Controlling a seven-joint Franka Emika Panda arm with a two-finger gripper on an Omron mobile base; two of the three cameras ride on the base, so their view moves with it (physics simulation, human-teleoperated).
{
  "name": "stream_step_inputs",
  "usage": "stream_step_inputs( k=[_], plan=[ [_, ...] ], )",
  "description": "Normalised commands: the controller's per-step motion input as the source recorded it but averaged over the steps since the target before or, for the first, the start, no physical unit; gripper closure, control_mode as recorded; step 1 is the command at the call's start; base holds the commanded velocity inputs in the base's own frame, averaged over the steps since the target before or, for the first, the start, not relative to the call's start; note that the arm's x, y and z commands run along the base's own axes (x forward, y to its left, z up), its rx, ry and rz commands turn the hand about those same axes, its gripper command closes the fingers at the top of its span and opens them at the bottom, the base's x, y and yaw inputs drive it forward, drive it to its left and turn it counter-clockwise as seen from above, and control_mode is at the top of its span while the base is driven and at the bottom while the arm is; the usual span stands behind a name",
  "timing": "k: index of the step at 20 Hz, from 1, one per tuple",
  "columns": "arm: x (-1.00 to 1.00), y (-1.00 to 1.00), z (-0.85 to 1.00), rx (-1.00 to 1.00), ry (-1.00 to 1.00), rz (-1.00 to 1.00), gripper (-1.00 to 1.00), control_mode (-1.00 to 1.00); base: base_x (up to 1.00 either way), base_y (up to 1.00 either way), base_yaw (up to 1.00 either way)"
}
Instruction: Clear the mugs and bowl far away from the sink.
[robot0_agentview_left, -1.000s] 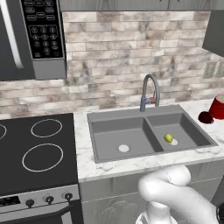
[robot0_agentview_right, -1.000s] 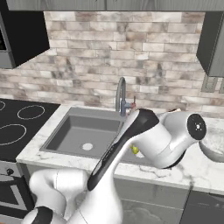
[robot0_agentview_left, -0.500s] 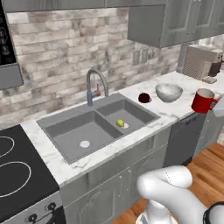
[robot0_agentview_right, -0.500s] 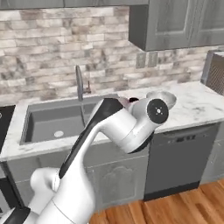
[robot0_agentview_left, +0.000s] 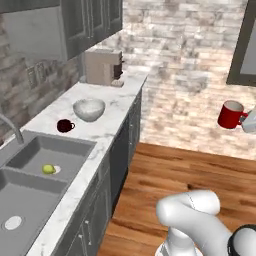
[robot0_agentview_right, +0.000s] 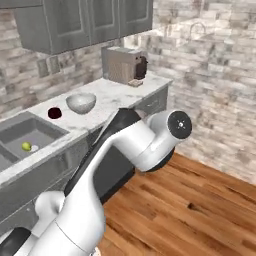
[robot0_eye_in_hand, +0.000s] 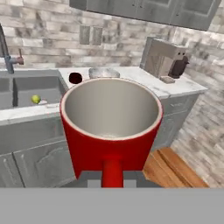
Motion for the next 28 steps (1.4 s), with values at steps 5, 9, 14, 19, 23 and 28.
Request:
stream_step_inputs(
  k=[5,9,14,19,23,28],
  plan=[
    [0.0,0.0,0.0,0.0,0.0,0.0,1.0,1.0,-0.01,0.0,-1.0],
    [0.0,0.0,0.0,0.0,0.0,0.0,1.0,1.0,0.0,0.0,-1.0],
    [0.0,0.0,0.0,0.0,0.0,0.0,1.0,1.0,0.06,0.0,-1.0],
    [0.0,0.0,0.0,0.0,0.0,0.0,1.0,1.0,0.27,0.03,-0.99],
    [0.0,0.0,0.0,0.0,0.0,0.0,1.0,1.0,0.39,0.15,-0.98],
    [0.0,0.0,0.0,0.0,0.0,0.0,1.0,1.0,0.54,0.33,-0.76]
  ],
)
